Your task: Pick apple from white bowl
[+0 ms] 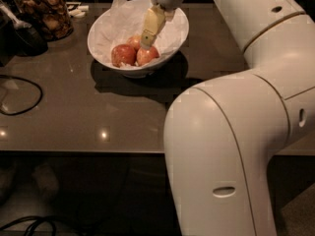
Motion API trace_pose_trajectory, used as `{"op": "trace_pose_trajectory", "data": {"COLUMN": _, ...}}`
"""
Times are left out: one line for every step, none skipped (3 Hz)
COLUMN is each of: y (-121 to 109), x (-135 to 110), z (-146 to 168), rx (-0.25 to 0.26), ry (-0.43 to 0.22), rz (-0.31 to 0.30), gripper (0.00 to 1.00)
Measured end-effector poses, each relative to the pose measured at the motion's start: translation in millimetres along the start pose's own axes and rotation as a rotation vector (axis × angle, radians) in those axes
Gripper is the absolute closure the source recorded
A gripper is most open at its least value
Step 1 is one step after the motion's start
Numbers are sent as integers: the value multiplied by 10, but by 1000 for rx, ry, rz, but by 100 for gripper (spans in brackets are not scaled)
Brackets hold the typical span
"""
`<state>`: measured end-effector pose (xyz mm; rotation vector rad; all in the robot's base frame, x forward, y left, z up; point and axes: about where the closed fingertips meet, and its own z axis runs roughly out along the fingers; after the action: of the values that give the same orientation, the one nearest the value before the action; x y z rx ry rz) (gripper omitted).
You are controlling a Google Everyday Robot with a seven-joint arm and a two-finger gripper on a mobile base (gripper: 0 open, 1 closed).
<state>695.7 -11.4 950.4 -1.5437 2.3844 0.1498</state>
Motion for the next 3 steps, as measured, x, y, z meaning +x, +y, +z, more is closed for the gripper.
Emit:
{"op": "trace_pose_trajectory", "data": {"y": -2, "x": -13, "z": 44, "rx": -7, "ry": 5, "rz": -1, "gripper": 15}}
{"op": "trace_pose_trajectory", "data": {"y": -5, "x": -26, "z": 83, "rx": -13, "ry": 8, "rz": 0, "gripper": 15}}
{"op": "trace_pose_trajectory", "data": {"y": -6, "x": -33, "z": 148, "rx": -25, "ry": 12, "rz": 4, "gripper": 15}}
